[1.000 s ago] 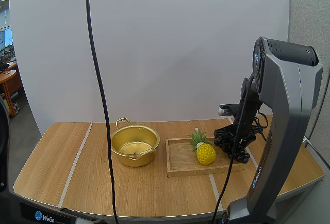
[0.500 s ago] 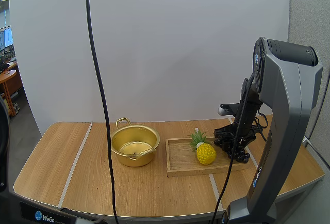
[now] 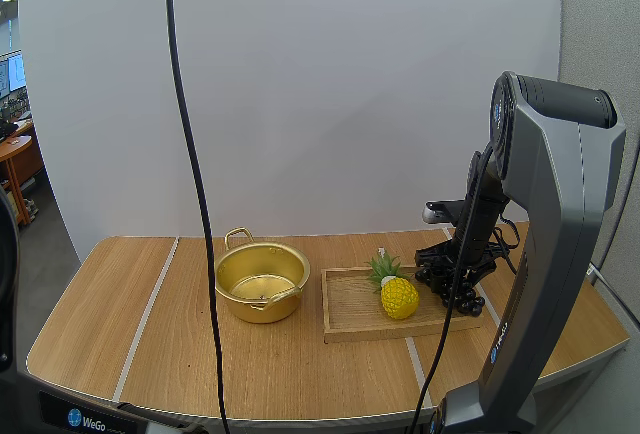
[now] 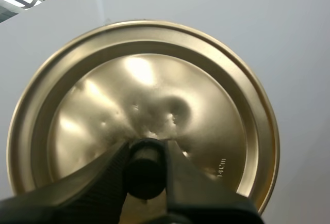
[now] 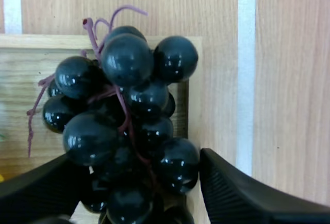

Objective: Open the pot, put the grape inside, and close it

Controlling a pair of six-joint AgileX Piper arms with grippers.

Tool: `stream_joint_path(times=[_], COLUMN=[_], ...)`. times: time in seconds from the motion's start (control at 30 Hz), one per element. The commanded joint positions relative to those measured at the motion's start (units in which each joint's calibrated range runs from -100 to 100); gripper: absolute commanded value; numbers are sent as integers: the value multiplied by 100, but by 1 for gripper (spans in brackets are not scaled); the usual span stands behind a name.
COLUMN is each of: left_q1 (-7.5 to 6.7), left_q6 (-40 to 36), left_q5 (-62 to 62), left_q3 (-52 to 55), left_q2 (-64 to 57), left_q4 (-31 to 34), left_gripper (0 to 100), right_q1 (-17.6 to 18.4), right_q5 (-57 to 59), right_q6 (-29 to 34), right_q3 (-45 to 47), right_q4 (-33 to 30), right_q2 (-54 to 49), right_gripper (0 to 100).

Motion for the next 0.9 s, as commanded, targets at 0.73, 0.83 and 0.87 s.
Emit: stream_joint_path(times=[0.73, 0.83, 0.87], left_q1=[-21, -21, -21], left_q6=[-13, -13, -13], left_q5=[-270, -270, -270], left_q3=[-40, -40, -40], left_q2=[-48, -48, -48], left_q4=[28, 28, 28], left_gripper=[0, 0, 0], right_q1=[-24, -24, -24], right_q5=[615, 615, 615], right_q6=[-2, -2, -2], right_q3=[-19, -19, -19], right_q4=[290, 290, 304], right_q2=[-758, -1157, -1289], right_gripper=[0, 0, 0])
